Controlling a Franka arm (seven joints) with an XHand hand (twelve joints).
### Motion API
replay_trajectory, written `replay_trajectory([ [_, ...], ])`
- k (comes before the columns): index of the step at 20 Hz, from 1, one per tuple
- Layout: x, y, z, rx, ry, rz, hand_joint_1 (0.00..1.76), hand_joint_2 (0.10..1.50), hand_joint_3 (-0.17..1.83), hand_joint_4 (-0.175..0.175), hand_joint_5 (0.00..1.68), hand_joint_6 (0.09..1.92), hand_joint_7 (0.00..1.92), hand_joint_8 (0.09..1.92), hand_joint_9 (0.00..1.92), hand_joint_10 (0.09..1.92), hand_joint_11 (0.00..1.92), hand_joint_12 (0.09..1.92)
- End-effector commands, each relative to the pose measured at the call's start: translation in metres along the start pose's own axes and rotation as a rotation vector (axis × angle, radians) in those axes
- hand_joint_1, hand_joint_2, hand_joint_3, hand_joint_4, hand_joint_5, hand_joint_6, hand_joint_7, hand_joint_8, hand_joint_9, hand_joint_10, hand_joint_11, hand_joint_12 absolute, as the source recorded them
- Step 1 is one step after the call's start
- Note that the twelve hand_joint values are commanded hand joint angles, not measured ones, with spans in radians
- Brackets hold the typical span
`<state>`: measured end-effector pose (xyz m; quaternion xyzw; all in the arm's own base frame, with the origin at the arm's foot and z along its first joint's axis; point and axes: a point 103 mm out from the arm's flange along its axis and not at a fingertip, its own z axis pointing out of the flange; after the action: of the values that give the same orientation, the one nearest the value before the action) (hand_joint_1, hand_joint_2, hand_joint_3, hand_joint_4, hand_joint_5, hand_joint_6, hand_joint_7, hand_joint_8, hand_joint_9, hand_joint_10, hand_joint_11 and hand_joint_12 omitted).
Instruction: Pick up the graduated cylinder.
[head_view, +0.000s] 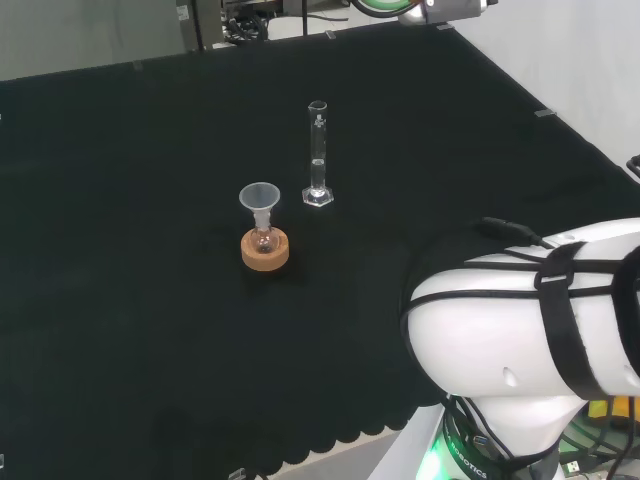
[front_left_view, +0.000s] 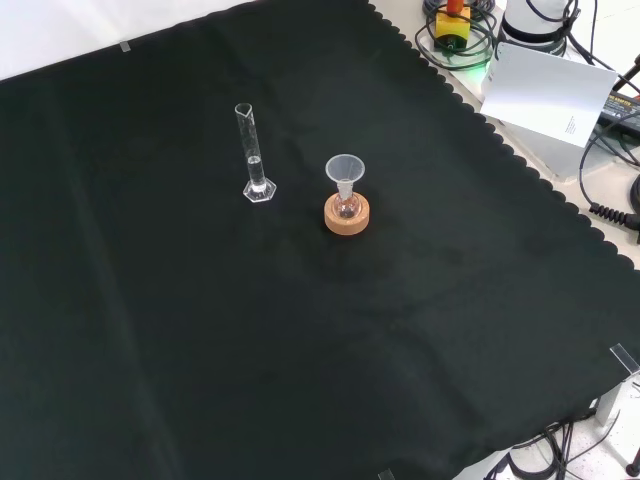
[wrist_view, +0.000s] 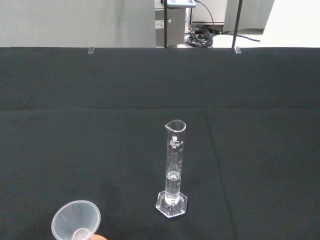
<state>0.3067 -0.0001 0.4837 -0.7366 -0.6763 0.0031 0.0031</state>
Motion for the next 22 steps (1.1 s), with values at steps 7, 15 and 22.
replay_trajectory([
  [7, -0.004, 0.003, 0.001, -0.007, -0.008, 0.007, 0.0, 1.37, 0.06, -0.022, 0.23, 0.09, 0.0, 0.36, 0.11, 0.73, 0.01, 1.4],
  [15, -0.024, 0.009, 0.017, 0.016, -0.004, 0.055, 0.0, 1.37, 0.06, -0.023, 0.23, 0.09, 0.0, 0.37, 0.12, 0.7, 0.01, 1.4],
  [22, -0.043, 0.018, 0.046, 0.053, 0.019, 0.11, 0.0, 1.37, 0.06, -0.024, 0.24, 0.09, 0.0, 0.37, 0.13, 0.69, 0.02, 1.4],
])
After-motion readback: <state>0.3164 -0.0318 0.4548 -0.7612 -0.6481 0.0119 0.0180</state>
